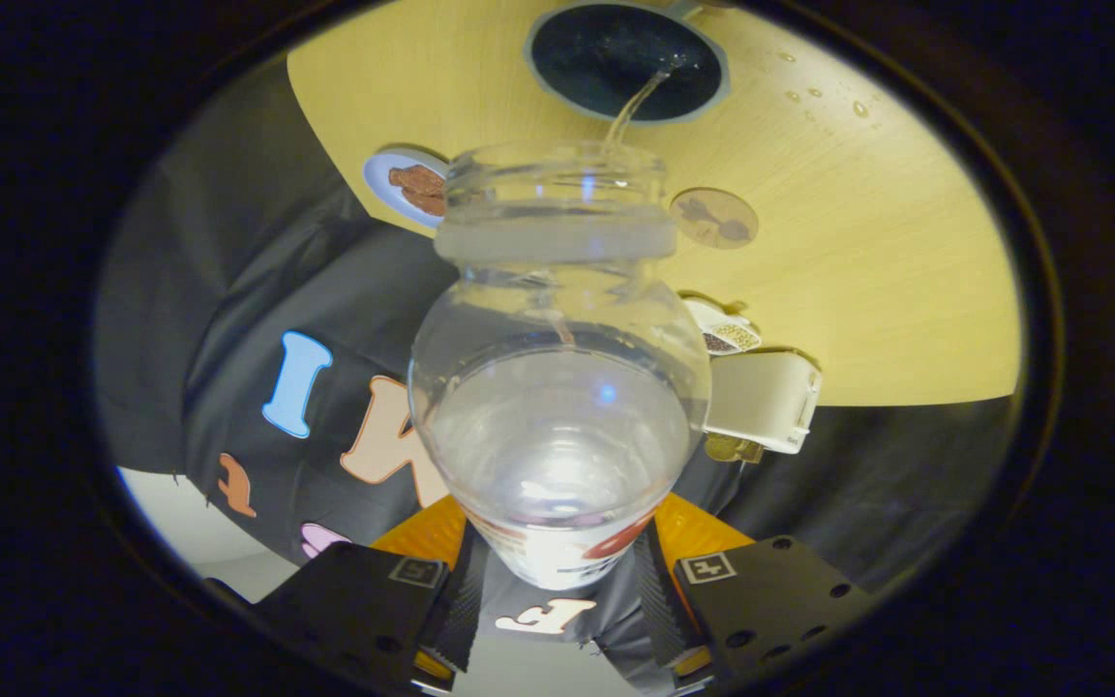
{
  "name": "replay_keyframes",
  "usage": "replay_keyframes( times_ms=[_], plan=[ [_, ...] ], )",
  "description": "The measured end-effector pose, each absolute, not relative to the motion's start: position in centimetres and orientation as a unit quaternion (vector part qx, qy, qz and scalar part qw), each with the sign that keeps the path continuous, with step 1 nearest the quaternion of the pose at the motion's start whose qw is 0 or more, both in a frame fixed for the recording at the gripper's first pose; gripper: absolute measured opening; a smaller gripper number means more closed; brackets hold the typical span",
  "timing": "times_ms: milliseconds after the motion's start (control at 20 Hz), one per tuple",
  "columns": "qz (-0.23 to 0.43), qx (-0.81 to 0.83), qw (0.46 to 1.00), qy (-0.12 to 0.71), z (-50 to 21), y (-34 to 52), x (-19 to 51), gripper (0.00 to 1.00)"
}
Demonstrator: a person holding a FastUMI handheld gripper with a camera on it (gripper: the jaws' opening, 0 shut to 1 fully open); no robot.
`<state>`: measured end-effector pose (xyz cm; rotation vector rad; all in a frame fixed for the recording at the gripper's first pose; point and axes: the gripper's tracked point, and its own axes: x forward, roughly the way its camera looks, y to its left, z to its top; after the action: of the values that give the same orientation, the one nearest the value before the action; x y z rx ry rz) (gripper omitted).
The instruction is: Take the bottle from table, then pour the juice into the cup, finally place the bottle on the coaster
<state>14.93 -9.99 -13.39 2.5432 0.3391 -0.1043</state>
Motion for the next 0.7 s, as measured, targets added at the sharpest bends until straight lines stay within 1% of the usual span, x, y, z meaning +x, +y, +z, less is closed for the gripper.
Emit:
replay_keyframes(
  times_ms=[200, 350, 400, 500, 700],
  plan=[
    [-0.046, 0.944, 0.301, 0.129, -14.0, -10.0, 14.9, 0.73],
    [-0.054, 0.929, 0.335, 0.145, -15.4, -9.0, 14.2, 0.73],
    [-0.057, 0.921, 0.355, 0.148, -15.8, -8.6, 14.0, 0.73],
    [-0.057, 0.894, 0.414, 0.165, -16.5, -7.1, 13.2, 0.73],
    [-0.064, 0.796, 0.553, 0.238, -19.2, -2.8, 9.9, 0.73]
  ],
)
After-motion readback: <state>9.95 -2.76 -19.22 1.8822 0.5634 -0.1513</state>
